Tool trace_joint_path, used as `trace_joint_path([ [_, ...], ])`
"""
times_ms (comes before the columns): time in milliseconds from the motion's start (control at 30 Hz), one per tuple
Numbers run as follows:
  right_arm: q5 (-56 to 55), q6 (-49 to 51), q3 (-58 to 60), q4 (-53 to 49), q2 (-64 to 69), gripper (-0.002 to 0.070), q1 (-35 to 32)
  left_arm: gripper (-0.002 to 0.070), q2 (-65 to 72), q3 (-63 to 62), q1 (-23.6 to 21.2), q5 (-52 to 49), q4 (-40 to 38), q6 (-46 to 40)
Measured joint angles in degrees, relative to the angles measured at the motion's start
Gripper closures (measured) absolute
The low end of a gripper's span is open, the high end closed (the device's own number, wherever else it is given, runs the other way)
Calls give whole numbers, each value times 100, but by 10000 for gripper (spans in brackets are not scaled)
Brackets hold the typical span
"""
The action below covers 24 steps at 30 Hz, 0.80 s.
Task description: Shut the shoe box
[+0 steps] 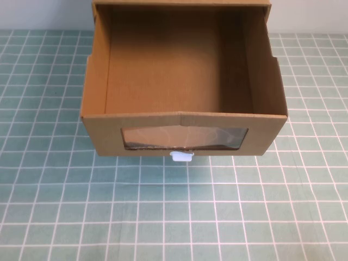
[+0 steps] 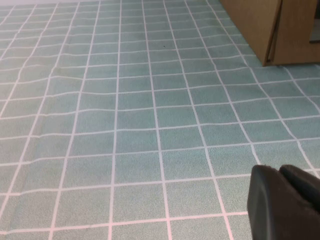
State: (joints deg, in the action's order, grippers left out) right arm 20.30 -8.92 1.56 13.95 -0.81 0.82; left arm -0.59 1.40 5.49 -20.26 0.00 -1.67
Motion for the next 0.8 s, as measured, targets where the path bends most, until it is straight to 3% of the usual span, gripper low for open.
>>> trace_joint_path([
  [800,0,0,0,0,0,689,0,680,0,0,0,0,191,0],
])
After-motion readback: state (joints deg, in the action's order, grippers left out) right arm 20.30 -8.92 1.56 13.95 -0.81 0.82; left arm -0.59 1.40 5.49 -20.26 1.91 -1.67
